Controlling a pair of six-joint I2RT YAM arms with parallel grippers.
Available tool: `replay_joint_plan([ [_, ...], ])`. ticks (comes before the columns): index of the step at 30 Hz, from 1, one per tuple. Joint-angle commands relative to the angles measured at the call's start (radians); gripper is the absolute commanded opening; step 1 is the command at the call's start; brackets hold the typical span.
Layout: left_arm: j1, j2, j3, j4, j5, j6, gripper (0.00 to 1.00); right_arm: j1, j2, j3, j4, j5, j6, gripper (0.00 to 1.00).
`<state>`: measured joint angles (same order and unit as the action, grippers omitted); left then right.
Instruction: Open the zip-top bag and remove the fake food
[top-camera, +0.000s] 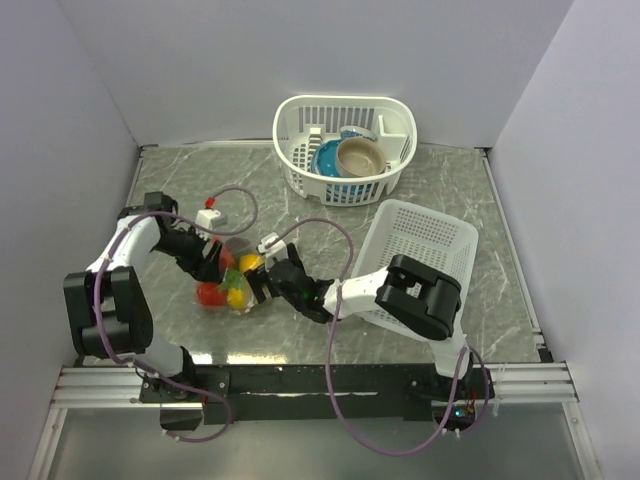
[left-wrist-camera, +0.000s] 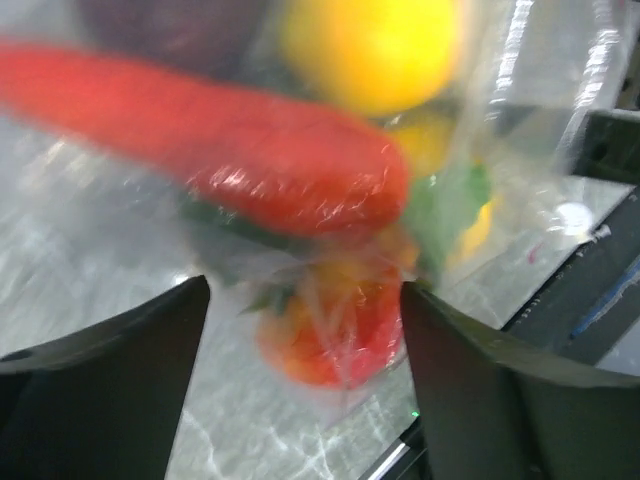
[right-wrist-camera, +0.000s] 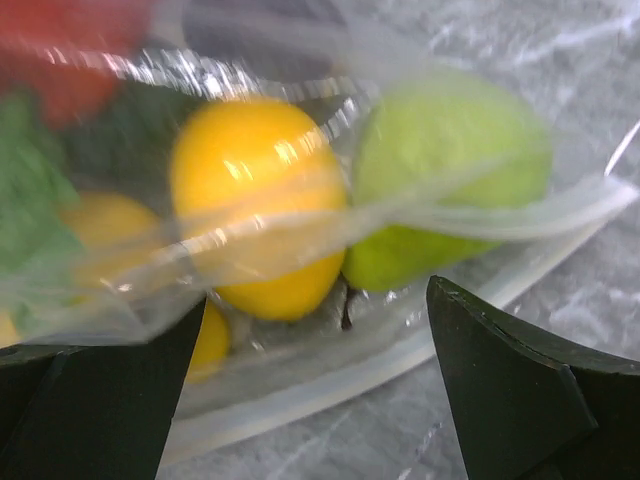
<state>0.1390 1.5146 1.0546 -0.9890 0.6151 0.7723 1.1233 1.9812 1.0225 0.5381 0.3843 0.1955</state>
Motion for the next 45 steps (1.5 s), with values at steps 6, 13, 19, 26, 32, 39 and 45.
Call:
replay_joint_plan([
  [6, 0.165, -0.025, -0.054, -0.057, 0.032, 0.07, 0.99, 0.012, -0.091, -0.114, 0.052, -0.084, 0.045, 1.0],
  [13, 0.05, -0.024, -0.108, 0.095, 0.021, -0.045, 0.99, 0.05, -0.127, -0.121, 0.097, -0.104, 0.009, 1.0],
  [19, 0.008, 0.018, -0.07, 0.109, 0.023, -0.067, 0.87, 0.05, -0.139, -0.107, 0.088, -0.105, 0.002, 1.0],
  [26, 0.01, 0.003, -0.015, 0.029, 0.031, -0.044, 0.16, 0.058, -0.142, -0.111, 0.085, -0.133, 0.016, 1.0],
  [32, 0.008, -0.051, 0.097, -0.114, 0.112, -0.021, 0.22, 0.059, -0.145, -0.125, 0.091, -0.127, 0.022, 1.0],
  [39, -0.019, -0.05, 0.079, -0.149, 0.143, -0.001, 0.26, 0.061, -0.136, -0.084, 0.095, -0.096, -0.002, 1.0],
  [45, -0.113, 0.004, -0.051, -0.007, 0.029, -0.037, 0.01, 0.059, -0.096, -0.009, 0.097, -0.097, -0.053, 1.0],
])
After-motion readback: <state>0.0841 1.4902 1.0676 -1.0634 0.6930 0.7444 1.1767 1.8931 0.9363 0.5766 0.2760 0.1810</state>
